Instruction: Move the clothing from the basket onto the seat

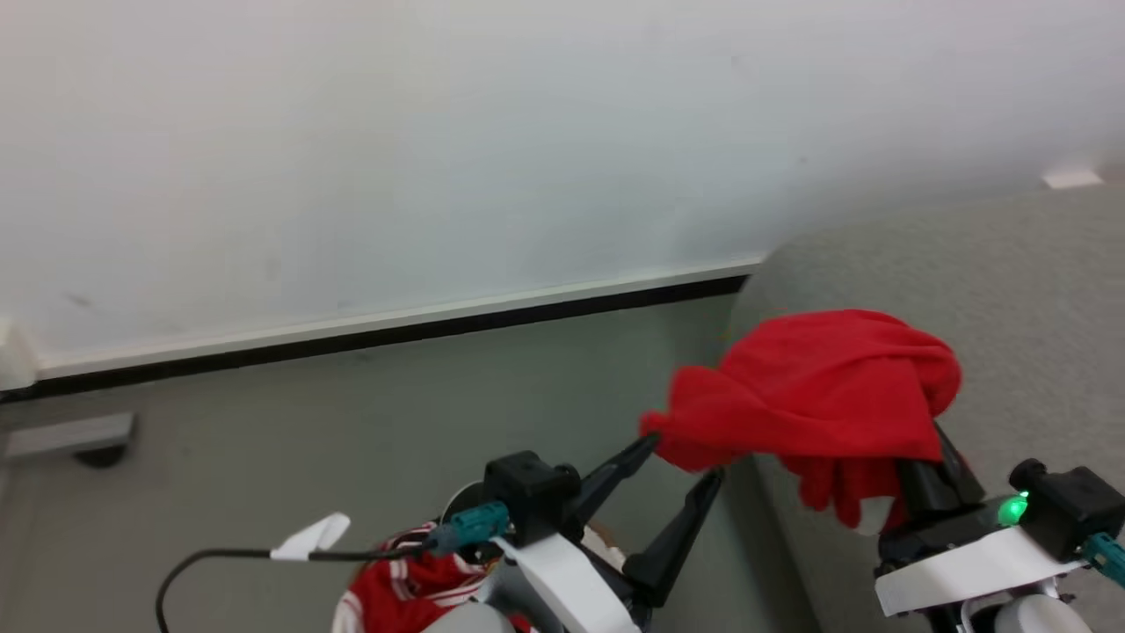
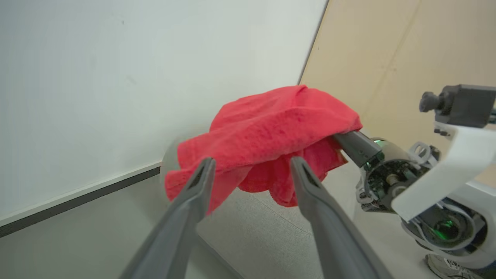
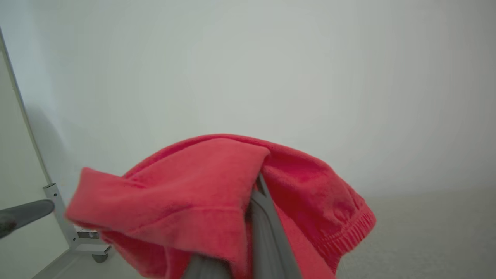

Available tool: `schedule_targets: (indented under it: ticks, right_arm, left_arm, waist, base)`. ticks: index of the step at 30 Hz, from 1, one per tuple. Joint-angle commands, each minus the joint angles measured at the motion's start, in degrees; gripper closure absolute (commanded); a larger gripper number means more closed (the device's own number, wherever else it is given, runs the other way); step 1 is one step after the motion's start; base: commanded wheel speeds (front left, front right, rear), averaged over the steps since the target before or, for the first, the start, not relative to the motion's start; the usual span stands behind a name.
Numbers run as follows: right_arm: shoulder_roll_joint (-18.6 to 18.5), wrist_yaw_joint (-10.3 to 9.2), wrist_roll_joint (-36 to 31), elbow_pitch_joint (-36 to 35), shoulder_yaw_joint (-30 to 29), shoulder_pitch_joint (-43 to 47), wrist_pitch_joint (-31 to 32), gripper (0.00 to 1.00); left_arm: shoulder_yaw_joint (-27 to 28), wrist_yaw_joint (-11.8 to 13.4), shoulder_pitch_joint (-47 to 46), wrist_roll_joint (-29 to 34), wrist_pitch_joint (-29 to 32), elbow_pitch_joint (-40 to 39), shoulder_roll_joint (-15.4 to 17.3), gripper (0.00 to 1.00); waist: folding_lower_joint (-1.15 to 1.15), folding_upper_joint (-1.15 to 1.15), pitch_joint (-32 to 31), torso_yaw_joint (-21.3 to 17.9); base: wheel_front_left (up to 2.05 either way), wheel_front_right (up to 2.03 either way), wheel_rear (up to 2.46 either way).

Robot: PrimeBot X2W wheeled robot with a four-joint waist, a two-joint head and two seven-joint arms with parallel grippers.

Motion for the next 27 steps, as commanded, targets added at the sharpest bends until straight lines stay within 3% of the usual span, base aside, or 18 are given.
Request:
schedule_targets:
  ticks: [1, 7, 14, 21, 27]
  right_arm:
    - [-0.31, -0.12, -1.02, -1.08, -1.53, 1.51, 0.46, 1.0]
    - [0.34, -0.12, -2.11, -3.52, -4.13, 4.45, 1.86, 1.0]
    - [1.3, -0.12, -2.58, -4.74, -5.56, 6.8, 2.26, 1.0]
    - [1.45, -0.12, -0.02, -4.49, -6.44, 3.64, 3.86, 1.0]
    - [-0.13, -0.12, 4.01, -0.57, -9.87, -5.27, 4.93, 1.0]
  left_arm:
    - [-0.58, -0.35, 0.59, 0.96, -0.86, -0.13, 0.2, 0.0]
    - [-1.8, -0.19, 0.13, 3.31, -2.36, 0.84, 0.42, 0.0]
    - [-2.29, 0.22, -1.16, 4.65, -3.11, 1.77, 0.63, 0.0]
    - [-2.68, 0.08, -2.99, 5.67, -2.71, 2.04, 0.91, 0.0]
    - [-2.52, 0.14, -6.06, 6.86, -1.05, 0.98, 1.83, 0.0]
  waist:
    - [0.0, 0.0, 1.11, -5.03]
    - [0.0, 0.0, 2.4, -11.35]
    - [0.0, 0.0, 3.45, -14.45]
    - [0.0, 0.0, 6.35, -14.37]
    - [0.0, 0.0, 13.3, -11.26]
  base:
    - [0.0, 0.0, 0.0]
    - [0.0, 0.0, 0.0]
    - [0.0, 0.0, 0.0]
    - [0.0, 0.0, 0.0]
    - [0.0, 0.0, 0.0]
